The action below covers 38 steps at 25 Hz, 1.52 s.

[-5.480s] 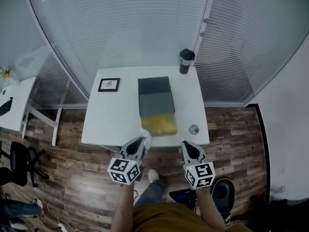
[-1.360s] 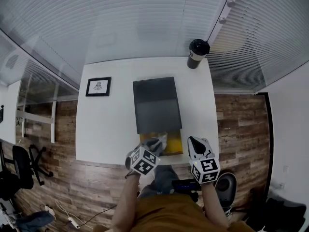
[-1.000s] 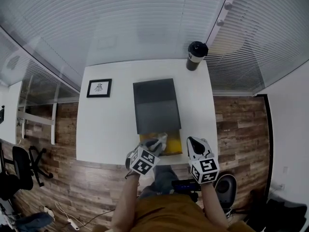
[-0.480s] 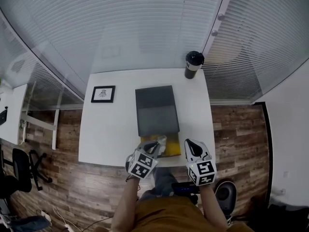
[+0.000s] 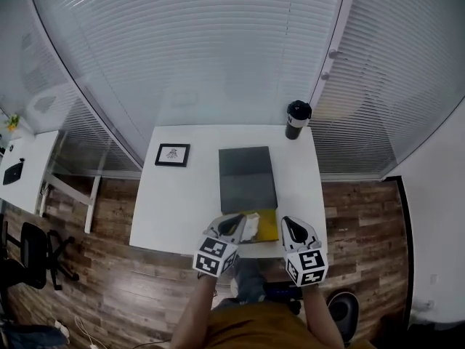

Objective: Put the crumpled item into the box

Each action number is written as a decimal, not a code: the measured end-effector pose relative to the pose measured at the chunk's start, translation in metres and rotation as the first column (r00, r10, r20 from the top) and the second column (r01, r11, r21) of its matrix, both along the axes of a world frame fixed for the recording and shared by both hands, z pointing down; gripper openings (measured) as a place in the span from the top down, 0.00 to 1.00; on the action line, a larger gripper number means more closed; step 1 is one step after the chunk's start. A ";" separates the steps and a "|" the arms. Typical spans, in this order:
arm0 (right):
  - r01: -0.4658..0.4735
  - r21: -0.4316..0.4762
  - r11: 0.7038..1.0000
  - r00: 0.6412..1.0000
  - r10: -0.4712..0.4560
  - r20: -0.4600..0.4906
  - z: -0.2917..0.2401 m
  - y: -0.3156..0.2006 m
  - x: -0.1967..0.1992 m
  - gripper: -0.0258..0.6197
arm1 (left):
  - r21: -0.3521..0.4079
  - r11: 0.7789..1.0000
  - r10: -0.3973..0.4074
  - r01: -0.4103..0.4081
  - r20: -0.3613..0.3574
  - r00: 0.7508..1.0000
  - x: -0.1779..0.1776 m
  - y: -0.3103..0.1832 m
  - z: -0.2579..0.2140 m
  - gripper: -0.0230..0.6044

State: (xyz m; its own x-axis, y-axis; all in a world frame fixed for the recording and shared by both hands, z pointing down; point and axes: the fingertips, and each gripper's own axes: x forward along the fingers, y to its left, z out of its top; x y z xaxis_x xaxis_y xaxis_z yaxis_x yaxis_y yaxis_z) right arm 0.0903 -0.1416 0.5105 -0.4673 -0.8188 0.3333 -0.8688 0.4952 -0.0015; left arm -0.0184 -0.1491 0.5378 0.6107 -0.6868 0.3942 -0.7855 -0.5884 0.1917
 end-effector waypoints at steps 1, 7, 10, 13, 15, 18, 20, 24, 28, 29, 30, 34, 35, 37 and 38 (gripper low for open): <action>0.000 0.011 1.000 1.000 0.000 0.002 -0.004 0.002 -0.001 0.94 | 0.009 1.000 -0.016 0.016 -0.027 0.999 -0.003 0.001 -0.006 0.92; -0.021 0.076 0.997 0.996 0.014 0.088 -0.033 0.011 -0.010 0.94 | 0.057 0.996 -0.064 0.071 -0.129 0.990 -0.020 0.010 -0.039 0.92; -0.013 0.091 0.996 0.998 0.008 0.056 -0.038 0.014 -0.016 0.94 | 0.080 0.992 -0.081 0.094 -0.159 0.984 -0.028 0.015 -0.052 0.92; -0.009 0.101 0.995 0.999 0.004 0.043 -0.040 0.017 -0.019 0.94 | 0.115 0.983 -0.121 0.146 -0.204 0.971 -0.039 0.018 -0.062 0.92; -0.010 0.108 0.994 0.999 0.005 0.047 -0.043 0.020 -0.019 0.94 | 0.133 0.976 -0.141 0.175 -0.233 0.962 -0.046 0.019 -0.070 0.92; -0.016 0.106 0.994 0.999 0.012 0.042 -0.044 0.025 -0.017 0.94 | 0.134 0.975 -0.147 0.180 -0.225 0.963 -0.049 0.022 -0.071 0.92; -0.023 0.105 0.994 0.999 0.019 0.040 -0.043 0.029 -0.015 0.94 | 0.129 0.976 -0.145 0.173 -0.202 0.968 -0.048 0.025 -0.067 0.92; -0.029 0.109 0.994 0.999 0.025 0.043 -0.043 0.027 -0.016 0.94 | 0.138 0.975 -0.150 0.173 -0.165 0.975 -0.050 0.025 -0.065 0.92; -0.035 0.117 0.993 0.998 0.029 0.049 -0.048 0.025 -0.011 0.94 | 0.157 0.970 -0.160 0.187 -0.174 0.972 -0.052 0.025 -0.069 0.92; -0.036 0.118 0.992 0.998 0.031 0.050 -0.049 0.025 -0.010 0.94 | 0.161 0.968 -0.162 0.191 -0.180 0.970 -0.052 0.025 -0.071 0.92; -0.038 0.119 0.992 0.998 0.032 0.051 -0.049 0.025 -0.010 0.94 | 0.163 0.967 -0.164 0.195 -0.185 0.969 -0.053 0.025 -0.072 0.92; -0.040 0.118 0.992 0.998 0.035 0.050 -0.049 0.025 -0.011 0.94 | 0.165 0.966 -0.166 0.198 -0.188 0.968 -0.056 0.023 -0.072 0.92; -0.040 0.117 0.992 0.998 0.034 0.049 -0.048 0.025 -0.012 0.94 | 0.164 0.967 -0.165 0.196 -0.186 0.969 -0.055 0.023 -0.072 0.92; -0.037 0.116 0.993 0.998 0.031 0.050 -0.046 0.025 -0.013 0.94 | 0.162 0.968 -0.162 0.193 -0.184 0.970 -0.055 0.023 -0.069 0.92; -0.037 0.115 0.993 0.998 0.031 0.050 -0.045 0.026 -0.014 0.94 | 0.160 0.968 -0.161 0.191 -0.183 0.970 -0.055 0.023 -0.068 0.92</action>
State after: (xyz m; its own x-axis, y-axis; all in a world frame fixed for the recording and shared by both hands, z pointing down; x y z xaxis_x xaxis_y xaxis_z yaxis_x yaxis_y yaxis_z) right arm 0.0767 -0.1159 0.4654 -0.4521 -0.8662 0.2130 -0.8853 0.4649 0.0118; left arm -0.0739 -0.1260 0.4700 0.5203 -0.8387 0.1607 -0.8455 -0.4795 0.2349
